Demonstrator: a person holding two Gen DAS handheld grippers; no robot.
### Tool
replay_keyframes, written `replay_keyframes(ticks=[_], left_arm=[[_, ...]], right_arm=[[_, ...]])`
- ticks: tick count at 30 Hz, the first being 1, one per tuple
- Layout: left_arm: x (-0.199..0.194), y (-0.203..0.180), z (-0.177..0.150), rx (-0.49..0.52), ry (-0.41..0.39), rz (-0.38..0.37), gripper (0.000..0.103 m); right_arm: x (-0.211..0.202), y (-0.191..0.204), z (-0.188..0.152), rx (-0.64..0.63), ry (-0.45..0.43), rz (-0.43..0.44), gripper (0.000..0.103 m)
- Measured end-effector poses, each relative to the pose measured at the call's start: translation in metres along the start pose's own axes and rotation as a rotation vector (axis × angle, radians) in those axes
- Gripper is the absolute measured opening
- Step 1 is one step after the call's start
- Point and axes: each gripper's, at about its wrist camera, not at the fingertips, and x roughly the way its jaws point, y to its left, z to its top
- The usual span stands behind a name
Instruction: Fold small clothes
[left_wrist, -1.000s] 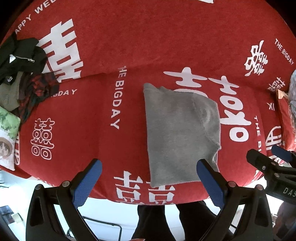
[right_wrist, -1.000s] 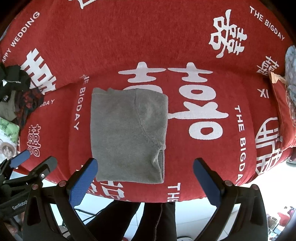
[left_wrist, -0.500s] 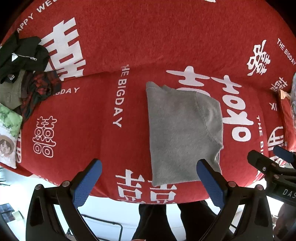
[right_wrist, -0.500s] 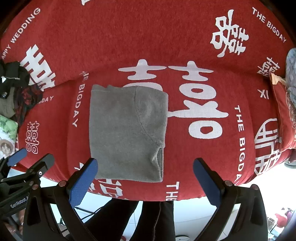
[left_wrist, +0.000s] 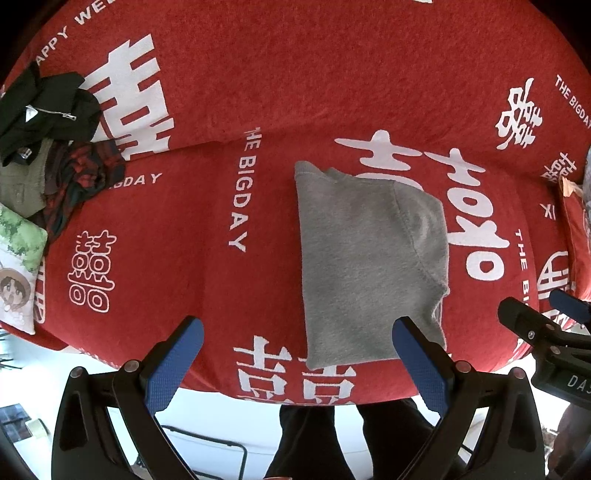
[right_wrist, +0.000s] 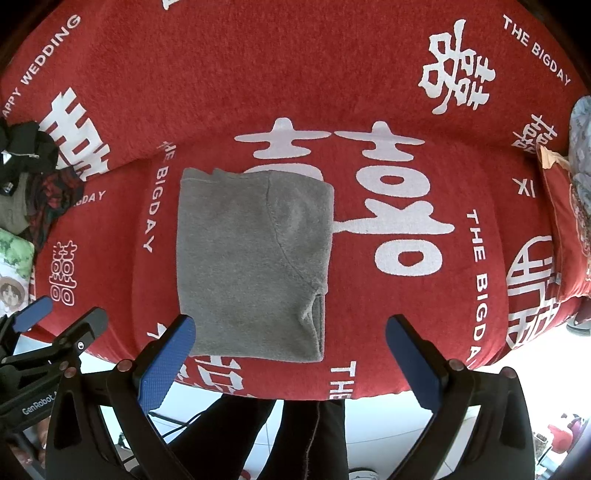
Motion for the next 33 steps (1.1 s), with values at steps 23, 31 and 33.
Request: replay_keyframes(ticks=[23, 31, 33], left_arm=[[0.0027, 0.0054, -0.0027, 0.007, 0.002, 0.007, 0.102], [0.0033, 0.0059, -0.0028, 0.011, 0.008, 0.004, 0.102], [0.0033, 0.0054, -0.0025, 0.01, 0.01, 0.004, 0.102]], right_arm=[[0.0, 0.0005, 0.0, 0.0, 0.001, 0.0, 0.102], [0.0, 0.001, 0.0001, 0.001, 0.0, -0.001, 0.102], [0.0002, 0.0008, -0.0001, 0.002, 0.001, 0.0, 0.102]])
